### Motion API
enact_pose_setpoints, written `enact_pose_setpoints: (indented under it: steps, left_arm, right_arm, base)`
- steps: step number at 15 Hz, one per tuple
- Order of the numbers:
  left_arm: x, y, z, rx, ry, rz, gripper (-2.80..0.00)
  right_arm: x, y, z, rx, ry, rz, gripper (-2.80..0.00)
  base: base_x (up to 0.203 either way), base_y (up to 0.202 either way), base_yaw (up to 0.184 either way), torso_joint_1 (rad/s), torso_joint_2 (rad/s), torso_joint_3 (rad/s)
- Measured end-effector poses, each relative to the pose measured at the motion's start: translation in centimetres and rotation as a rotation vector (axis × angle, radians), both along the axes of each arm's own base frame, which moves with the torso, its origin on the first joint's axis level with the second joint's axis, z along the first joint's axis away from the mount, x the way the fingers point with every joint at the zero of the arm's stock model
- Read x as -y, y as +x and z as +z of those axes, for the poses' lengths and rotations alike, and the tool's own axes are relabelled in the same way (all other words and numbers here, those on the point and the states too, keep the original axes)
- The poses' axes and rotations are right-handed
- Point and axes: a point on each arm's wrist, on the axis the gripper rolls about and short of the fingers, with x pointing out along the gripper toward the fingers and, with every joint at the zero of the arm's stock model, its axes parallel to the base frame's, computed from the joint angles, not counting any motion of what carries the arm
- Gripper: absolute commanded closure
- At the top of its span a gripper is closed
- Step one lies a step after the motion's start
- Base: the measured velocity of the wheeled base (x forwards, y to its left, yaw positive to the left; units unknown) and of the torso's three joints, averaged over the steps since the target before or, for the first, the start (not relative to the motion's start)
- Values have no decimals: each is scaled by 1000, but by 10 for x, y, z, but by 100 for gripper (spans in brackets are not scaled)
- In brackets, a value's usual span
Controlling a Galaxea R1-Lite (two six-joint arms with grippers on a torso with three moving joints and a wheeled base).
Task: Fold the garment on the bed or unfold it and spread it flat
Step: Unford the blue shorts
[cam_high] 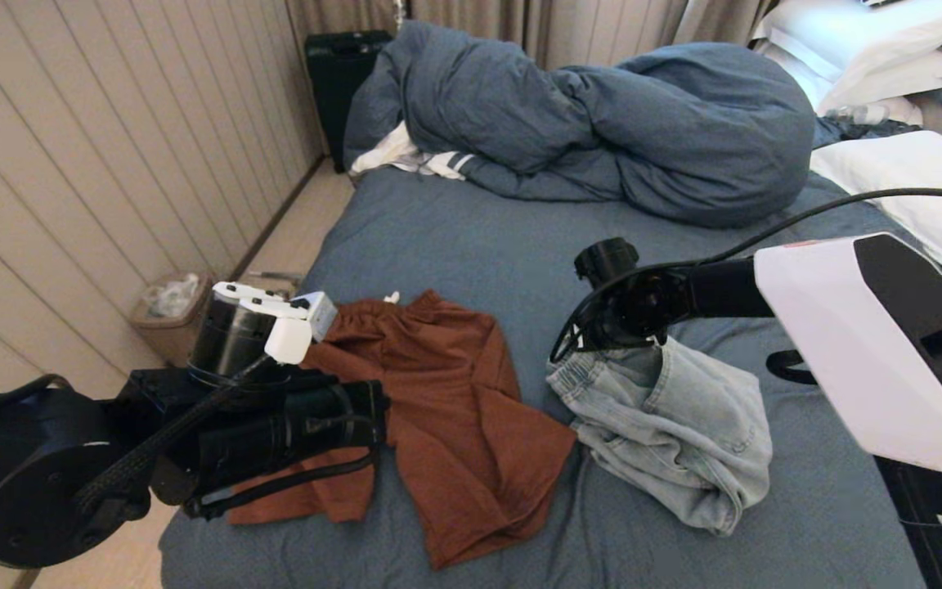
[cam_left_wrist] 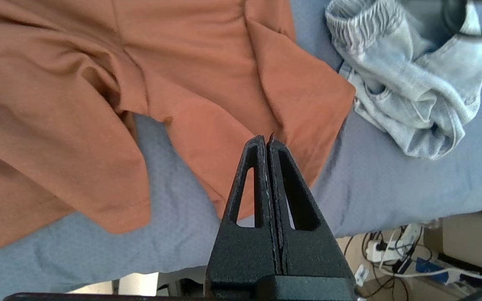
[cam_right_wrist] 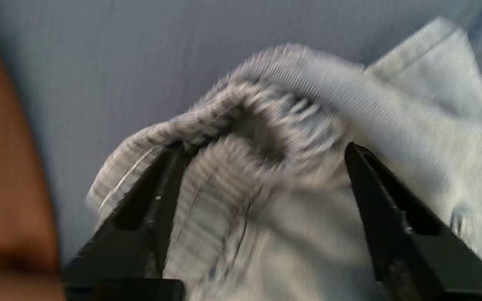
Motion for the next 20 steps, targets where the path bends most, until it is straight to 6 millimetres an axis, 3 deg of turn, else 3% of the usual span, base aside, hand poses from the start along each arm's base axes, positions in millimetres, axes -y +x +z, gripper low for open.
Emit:
enact_pose_setpoints:
  steps: [5,7,9,12,14,17,20]
  left_arm:
    - [1,2,-3,-9,7,0,0]
    - [2,2,-5,-13,10,-1,0]
    - [2,3,-7,-21,14,-1,0]
    - [5,6,-11,-22,10,-2,0]
    - [7,6,-12,-27,4,-5,0]
    - [12,2,-14,-13,-7,-22,0]
    - [20,-3,-15,33,-35,-51,0]
  right_arm:
    - [1,11,-10,30,-76,-85,0]
    - [0,6,-3,38,-71,-84,0]
    - [1,-4,17,70,-41,-98,0]
    - [3,-34,70,160,24,-106,0]
    - [3,-63,112,233,63,-86,0]
    - [-2,-121,176,357,129,-16,0]
    - [8,-187,233,462,184,54,0]
  base:
    - [0,0,0,0,0,0]
    - [0,0,0,0,0,0]
    - [0,0,0,0,0,0]
    - [0,0,0,0,0,0]
    - [0,0,0,0,0,0]
    - [0,0,0,0,0,0]
    - [0,0,0,0,0,0]
